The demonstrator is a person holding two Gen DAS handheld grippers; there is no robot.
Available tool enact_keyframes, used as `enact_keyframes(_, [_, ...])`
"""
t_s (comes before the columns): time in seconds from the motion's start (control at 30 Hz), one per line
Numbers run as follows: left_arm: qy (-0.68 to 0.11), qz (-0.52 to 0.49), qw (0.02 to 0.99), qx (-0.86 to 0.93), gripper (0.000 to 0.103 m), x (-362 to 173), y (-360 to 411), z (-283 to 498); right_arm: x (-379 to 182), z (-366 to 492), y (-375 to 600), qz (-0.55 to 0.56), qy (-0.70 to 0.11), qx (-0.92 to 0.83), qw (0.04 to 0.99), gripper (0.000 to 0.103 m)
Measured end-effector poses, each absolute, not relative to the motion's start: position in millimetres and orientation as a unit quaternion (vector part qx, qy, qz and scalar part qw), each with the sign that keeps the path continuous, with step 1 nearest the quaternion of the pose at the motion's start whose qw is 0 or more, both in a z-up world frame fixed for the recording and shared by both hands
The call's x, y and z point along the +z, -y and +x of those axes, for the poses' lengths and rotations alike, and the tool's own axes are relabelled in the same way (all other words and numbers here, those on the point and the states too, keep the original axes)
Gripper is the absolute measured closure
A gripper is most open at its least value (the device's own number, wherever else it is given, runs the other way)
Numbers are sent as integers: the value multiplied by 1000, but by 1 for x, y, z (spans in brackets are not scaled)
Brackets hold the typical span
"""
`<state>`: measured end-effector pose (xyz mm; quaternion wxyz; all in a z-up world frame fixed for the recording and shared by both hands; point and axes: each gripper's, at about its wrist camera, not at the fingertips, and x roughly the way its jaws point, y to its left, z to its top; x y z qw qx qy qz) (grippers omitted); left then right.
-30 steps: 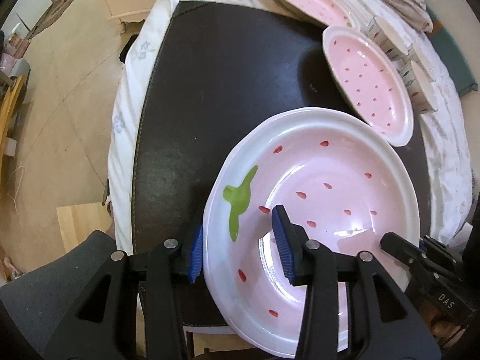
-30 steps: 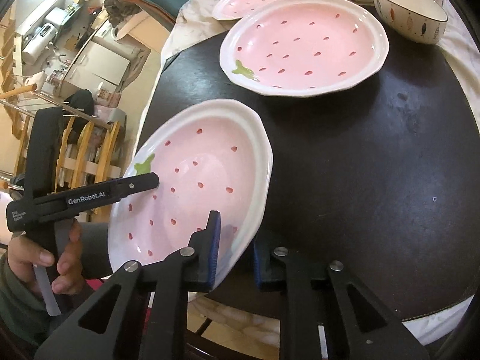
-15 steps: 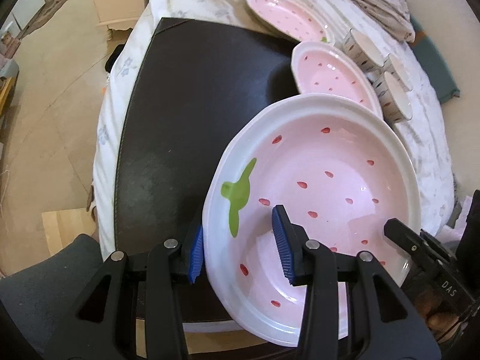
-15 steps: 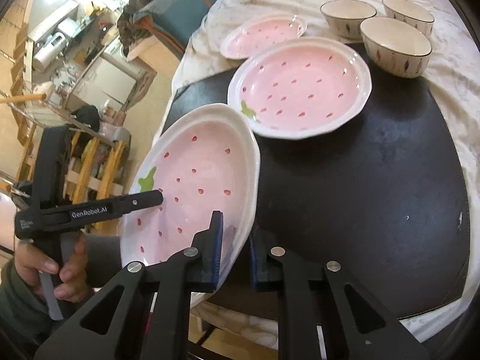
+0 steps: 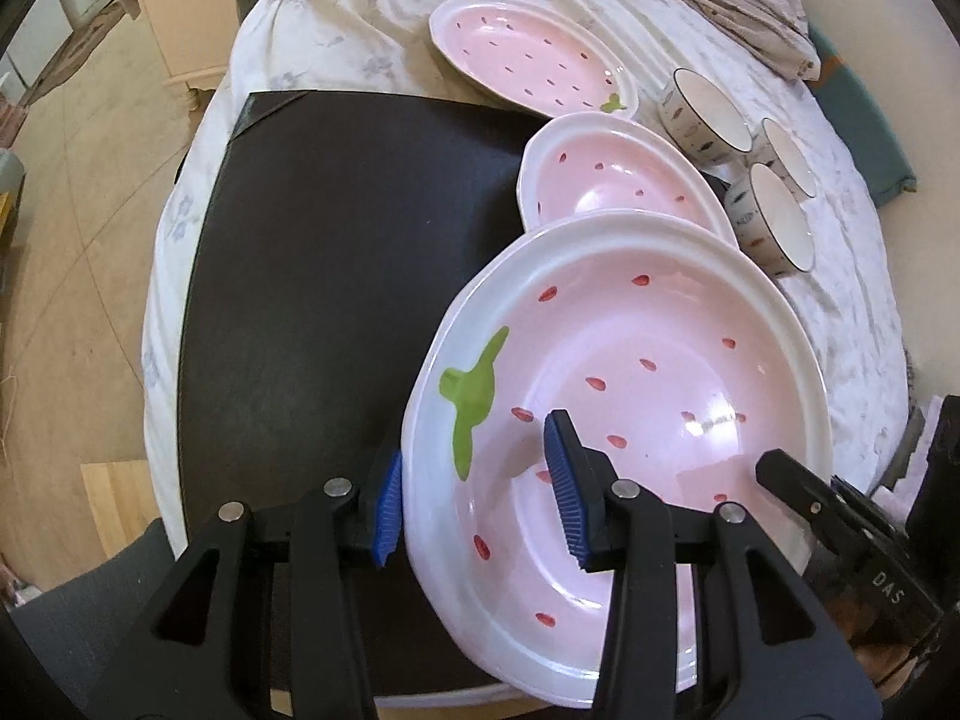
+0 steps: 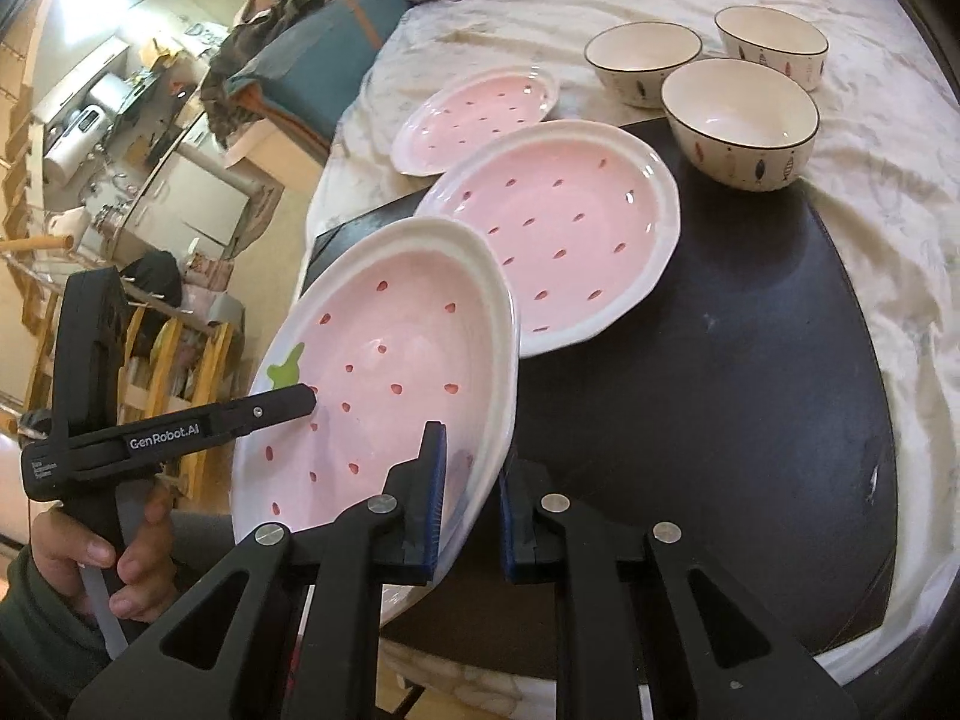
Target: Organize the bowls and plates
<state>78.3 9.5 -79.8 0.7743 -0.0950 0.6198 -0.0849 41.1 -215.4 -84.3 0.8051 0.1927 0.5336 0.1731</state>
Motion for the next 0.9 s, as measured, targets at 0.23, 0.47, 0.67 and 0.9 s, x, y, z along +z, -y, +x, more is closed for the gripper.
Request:
enact_keyframes(0.23, [-636,-105,760,-80,65,-100,5,102,-95,63,233,213,-549,155,793,86])
enact_keyframes(0.47, [-631,-104,764,-88,65,-100,18,128,-104,81,247,232,-555,135,787,86])
enact_keyframes(0.67, [-619,-75,776,-98,65,-95,35,149,-115,93,257,251,-567,123,775,86])
enact_keyframes(0.9, [-626,-72,770,-97,65,-103,44,167,-131,101,268,273,-581,96,761,86])
